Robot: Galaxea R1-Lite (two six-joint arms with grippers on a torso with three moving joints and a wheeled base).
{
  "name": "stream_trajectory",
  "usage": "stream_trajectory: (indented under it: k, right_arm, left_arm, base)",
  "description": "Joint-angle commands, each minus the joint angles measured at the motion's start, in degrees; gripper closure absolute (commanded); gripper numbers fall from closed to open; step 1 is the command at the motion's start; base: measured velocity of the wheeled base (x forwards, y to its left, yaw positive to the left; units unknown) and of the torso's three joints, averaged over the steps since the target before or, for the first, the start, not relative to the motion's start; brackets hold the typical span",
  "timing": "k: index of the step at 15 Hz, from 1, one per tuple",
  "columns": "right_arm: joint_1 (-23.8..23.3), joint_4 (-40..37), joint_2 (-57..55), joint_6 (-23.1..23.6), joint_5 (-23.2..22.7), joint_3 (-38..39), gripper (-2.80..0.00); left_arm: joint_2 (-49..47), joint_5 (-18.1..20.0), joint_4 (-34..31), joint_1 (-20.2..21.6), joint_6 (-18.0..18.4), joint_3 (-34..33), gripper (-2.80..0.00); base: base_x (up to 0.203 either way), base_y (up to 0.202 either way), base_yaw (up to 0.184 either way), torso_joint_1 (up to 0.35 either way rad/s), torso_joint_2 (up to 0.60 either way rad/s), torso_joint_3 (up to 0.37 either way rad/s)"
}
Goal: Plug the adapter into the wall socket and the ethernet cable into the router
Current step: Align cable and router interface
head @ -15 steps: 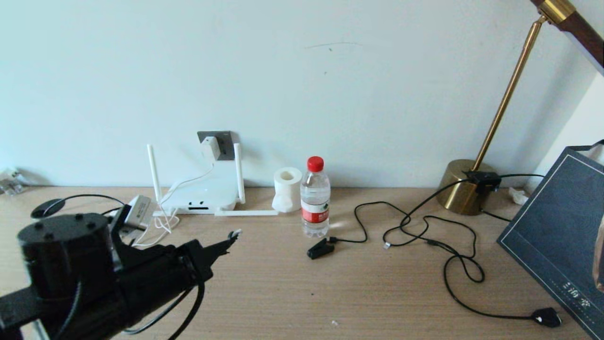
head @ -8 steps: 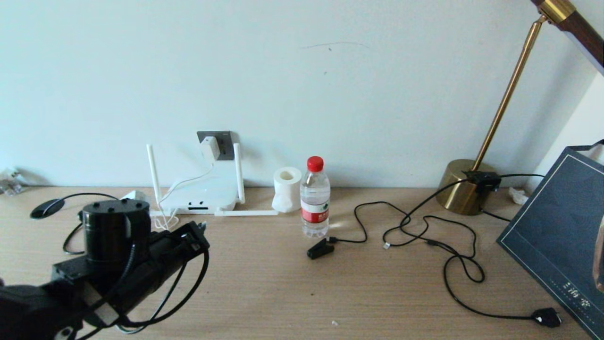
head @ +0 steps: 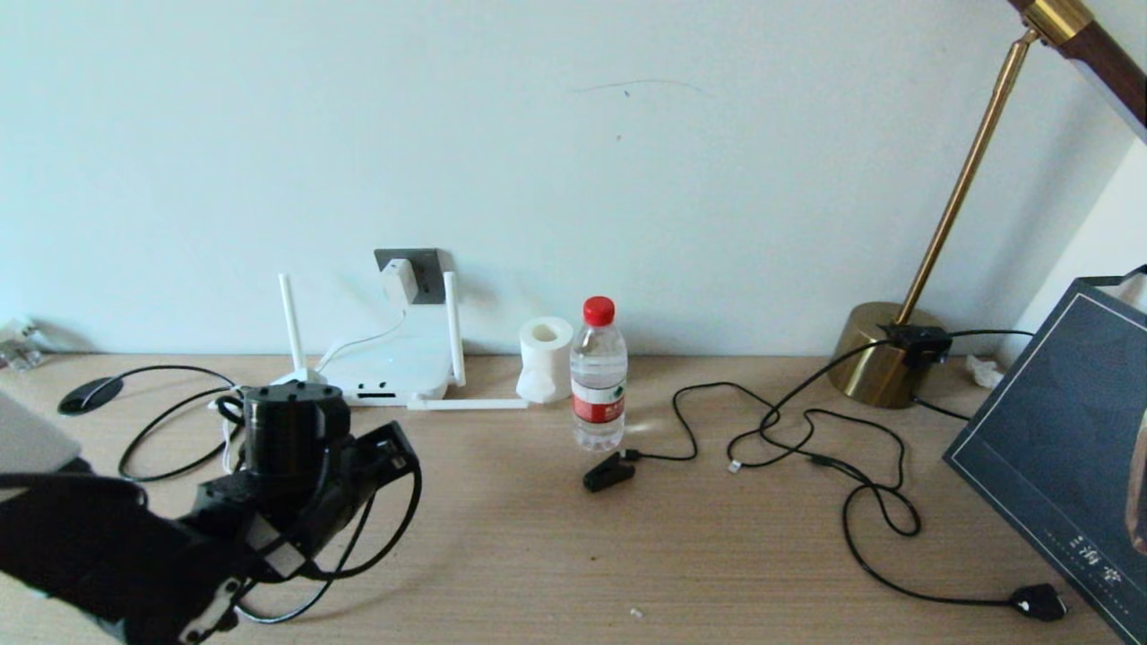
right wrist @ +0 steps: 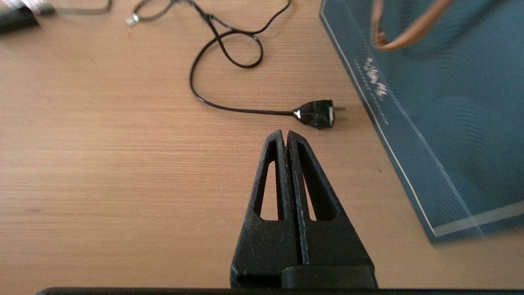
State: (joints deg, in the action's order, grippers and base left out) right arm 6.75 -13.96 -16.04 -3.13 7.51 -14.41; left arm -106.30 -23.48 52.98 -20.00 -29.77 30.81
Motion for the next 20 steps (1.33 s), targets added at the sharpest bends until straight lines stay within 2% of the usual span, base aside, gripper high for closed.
stream_trajectory:
  k: [1, 2, 3, 5, 7, 9, 10, 12, 14, 15, 18, 20]
  right_arm:
    - [0.0, 11.8, 0.3, 3.5, 0.0, 10.0, 0.0]
    - [0.0, 17.0, 0.3, 4.5, -0.2, 12.6, 0.0]
    - [0.0, 19.1, 0.3, 4.5, -0.7, 13.5, 0.0]
    - [0.0, 17.7, 0.3, 4.2, -1.2, 13.2, 0.0]
    - [0.0, 11.5, 0.3, 3.8, -1.8, 11.4, 0.0]
    - [0.0, 10.1, 0.3, 3.0, -2.4, 11.2, 0.0]
    - [-0.1, 7.1, 0.3, 2.5, -4.2, 10.9, 0.0]
    - [-0.3, 1.9, 0.3, 4.6, -6.6, 9.7, 0.0]
    - [-0.3, 2.0, 0.2, 6.6, -7.0, 9.7, 0.0]
    - [-1.6, 2.0, 0.2, 6.5, -7.0, 9.7, 0.0]
    - [-13.7, 2.5, -0.1, 8.2, -7.4, 10.0, 0.0]
    - [-14.4, 4.4, -0.1, 9.6, -10.2, 10.7, 0.0]
  left_arm:
    - [-6.2, 0.9, 2.2, 1.0, 1.8, 2.3, 0.0]
    - [-7.5, 2.8, 3.7, 2.0, 4.7, 2.6, 0.0]
    - [-8.4, 5.7, 6.0, 3.1, 7.1, 2.5, 0.0]
    - [-9.4, 9.0, 9.1, 4.9, 13.0, 1.8, 0.0]
    - [-9.3, 11.8, 10.1, 8.0, 15.7, 1.9, 0.0]
    - [-8.9, 14.6, 10.2, 11.5, 16.9, 1.9, 0.0]
    - [-8.9, 15.8, 10.2, 13.3, 17.4, 2.0, 0.0]
    - [-9.1, 18.7, 10.2, 16.2, 17.8, 2.2, 0.0]
    - [-9.1, 19.3, 10.2, 16.7, 17.8, 2.2, 0.0]
    - [-9.0, 19.3, 10.2, 16.8, 17.8, 2.3, 0.0]
    - [-9.4, 19.5, 10.2, 16.8, 17.8, 2.4, 0.0]
    - [-9.3, 19.6, 10.3, 16.9, 17.7, 2.4, 0.0]
  base:
    - [0.0, 0.0, 0.0, 0.0, 0.0, 0.0]
    - [0.0, 0.0, 0.0, 0.0, 0.0, 0.0]
    - [0.0, 0.0, 0.0, 0.0, 0.0, 0.0]
    - [0.0, 0.0, 0.0, 0.0, 0.0, 0.0]
    - [0.0, 0.0, 0.0, 0.0, 0.0, 0.0]
    - [0.0, 0.0, 0.0, 0.0, 0.0, 0.0]
    - [0.0, 0.0, 0.0, 0.0, 0.0, 0.0]
    - [0.0, 0.0, 0.0, 0.0, 0.0, 0.0]
    - [0.0, 0.0, 0.0, 0.0, 0.0, 0.0]
    - [0.0, 0.0, 0.0, 0.0, 0.0, 0.0]
    - [0.0, 0.0, 0.0, 0.0, 0.0, 0.0]
    - [0.0, 0.0, 0.0, 0.0, 0.0, 0.0]
